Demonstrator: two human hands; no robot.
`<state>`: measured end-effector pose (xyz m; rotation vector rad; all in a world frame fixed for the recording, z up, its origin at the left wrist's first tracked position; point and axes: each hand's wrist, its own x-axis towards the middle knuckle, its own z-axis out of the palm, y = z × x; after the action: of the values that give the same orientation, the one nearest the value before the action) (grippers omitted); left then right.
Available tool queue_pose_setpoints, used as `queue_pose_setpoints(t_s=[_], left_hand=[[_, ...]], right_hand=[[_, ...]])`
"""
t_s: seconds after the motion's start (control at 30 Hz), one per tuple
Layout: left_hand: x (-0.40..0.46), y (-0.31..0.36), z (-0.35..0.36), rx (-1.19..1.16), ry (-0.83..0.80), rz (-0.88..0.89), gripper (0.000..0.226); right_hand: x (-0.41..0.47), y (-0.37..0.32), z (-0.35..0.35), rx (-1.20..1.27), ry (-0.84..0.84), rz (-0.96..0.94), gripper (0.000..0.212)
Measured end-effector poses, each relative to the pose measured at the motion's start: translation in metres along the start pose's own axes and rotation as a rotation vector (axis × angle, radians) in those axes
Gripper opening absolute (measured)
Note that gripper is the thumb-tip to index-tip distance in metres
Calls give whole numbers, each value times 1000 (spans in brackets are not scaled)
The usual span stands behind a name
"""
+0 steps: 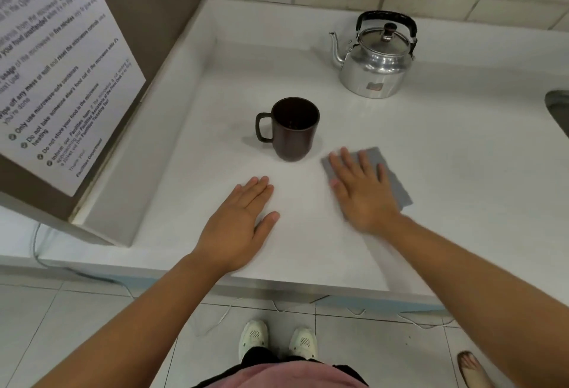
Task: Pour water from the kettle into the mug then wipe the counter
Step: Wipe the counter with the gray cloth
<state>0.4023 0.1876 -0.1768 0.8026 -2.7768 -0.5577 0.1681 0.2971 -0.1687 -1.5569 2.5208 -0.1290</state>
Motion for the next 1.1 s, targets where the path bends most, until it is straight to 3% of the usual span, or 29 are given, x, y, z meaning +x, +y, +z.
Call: queue_pose_setpoints(t_s=[0.1,0.17,0.33,0.43,0.67,0.9,1.0,1.1], left_hand=[[-4,-7,-4,10,8,-32,58],[-11,-16,-9,0,17,-99,57],[-29,-40,-18,-18,63,-180,60],[-40,-46,-23,-81,156,-262,63],[-41,-46,-22,-142,194,-297,65],[-41,-47,-21,-145,216,-306,58],[-35,-43,-20,-5,125,-284,59],[-20,-32,-17,42,36,-230,61]], right_hand=[[16,-4,-6,10,-26,121,55],[-9,-17,4,28,-10,96,56],[-79,-91,33,44,-18,-277,58],[-46,-139,37,84,-27,-373,56],[73,-202,32,15,-74,-233,57],[35,-178,30,95,-65,-274,55],[-21,-138,31,123,-44,-292,55],[-56,-87,29,78,-15,-159,56]])
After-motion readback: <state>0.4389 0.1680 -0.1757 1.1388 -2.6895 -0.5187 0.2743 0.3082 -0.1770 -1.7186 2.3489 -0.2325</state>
